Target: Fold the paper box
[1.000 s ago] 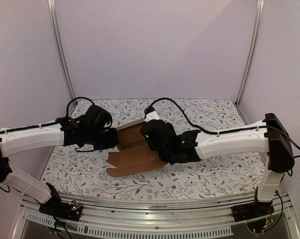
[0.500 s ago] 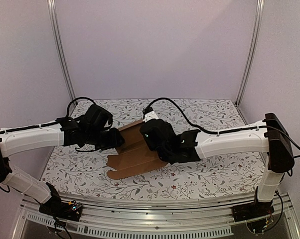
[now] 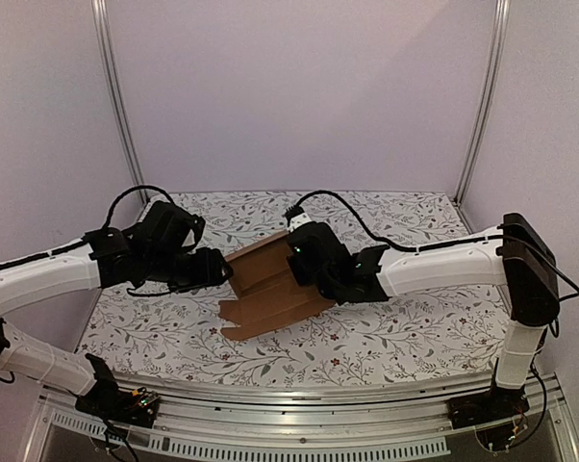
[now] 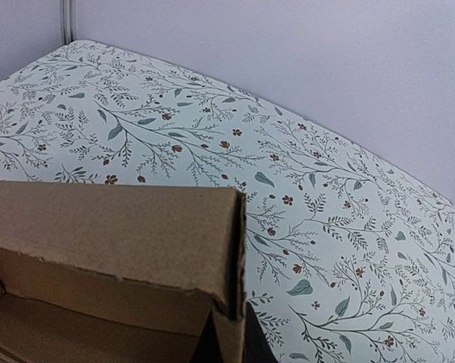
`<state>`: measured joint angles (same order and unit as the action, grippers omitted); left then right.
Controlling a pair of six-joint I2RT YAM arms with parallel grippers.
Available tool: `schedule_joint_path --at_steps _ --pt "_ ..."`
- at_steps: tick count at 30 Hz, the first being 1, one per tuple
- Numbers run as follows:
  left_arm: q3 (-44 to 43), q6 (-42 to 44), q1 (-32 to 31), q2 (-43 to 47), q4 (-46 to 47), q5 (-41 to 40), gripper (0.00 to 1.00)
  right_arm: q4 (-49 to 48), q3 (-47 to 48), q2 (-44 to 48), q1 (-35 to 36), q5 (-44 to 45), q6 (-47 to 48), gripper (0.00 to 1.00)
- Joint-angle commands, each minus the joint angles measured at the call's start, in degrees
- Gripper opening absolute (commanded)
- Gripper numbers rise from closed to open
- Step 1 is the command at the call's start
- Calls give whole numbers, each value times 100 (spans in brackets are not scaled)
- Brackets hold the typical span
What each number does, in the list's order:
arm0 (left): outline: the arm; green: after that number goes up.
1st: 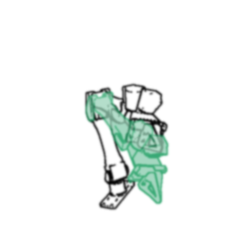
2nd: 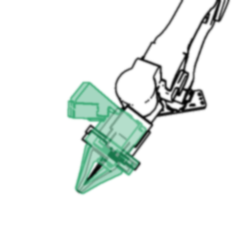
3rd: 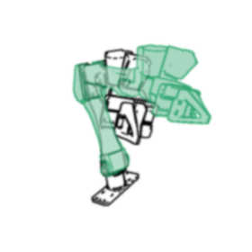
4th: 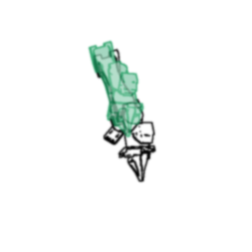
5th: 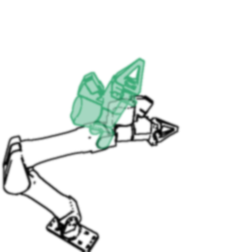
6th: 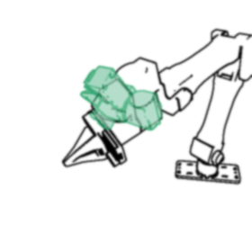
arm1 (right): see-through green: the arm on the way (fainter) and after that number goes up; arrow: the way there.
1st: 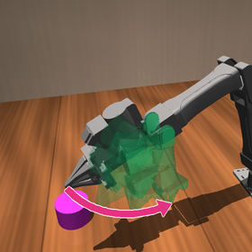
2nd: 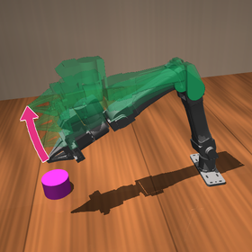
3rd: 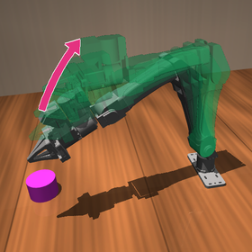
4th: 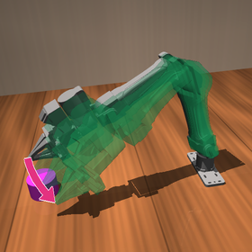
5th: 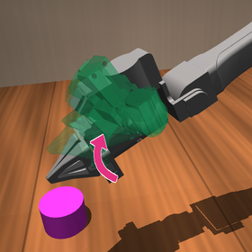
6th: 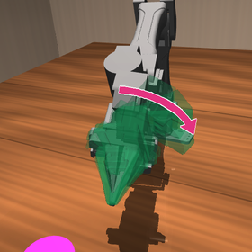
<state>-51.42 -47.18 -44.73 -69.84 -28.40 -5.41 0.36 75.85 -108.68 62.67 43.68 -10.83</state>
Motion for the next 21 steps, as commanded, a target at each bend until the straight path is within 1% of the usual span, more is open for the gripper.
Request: schedule_joint_path --at_steps 1,6,9,14,21 --pt "60 260 -3 334 -671 -55 63 -859 -524 -32 -201 -723 279 0" --pt "-122 444 24 683 -865 -156 63 -1658 -1047 -21 -385 -1555 469 0" --pt "-309 635 34 722 -836 -161 63 -2382 -1406 -21 -436 -2135 645 0" --pt "-474 1000 52 502 -415 122 63 -3858 -1948 -187 -440 -3074 1007 0" --pt "-525 1189 61 26 464 492 60 -4854 -2095 -662 -447 -3773 1020 0"
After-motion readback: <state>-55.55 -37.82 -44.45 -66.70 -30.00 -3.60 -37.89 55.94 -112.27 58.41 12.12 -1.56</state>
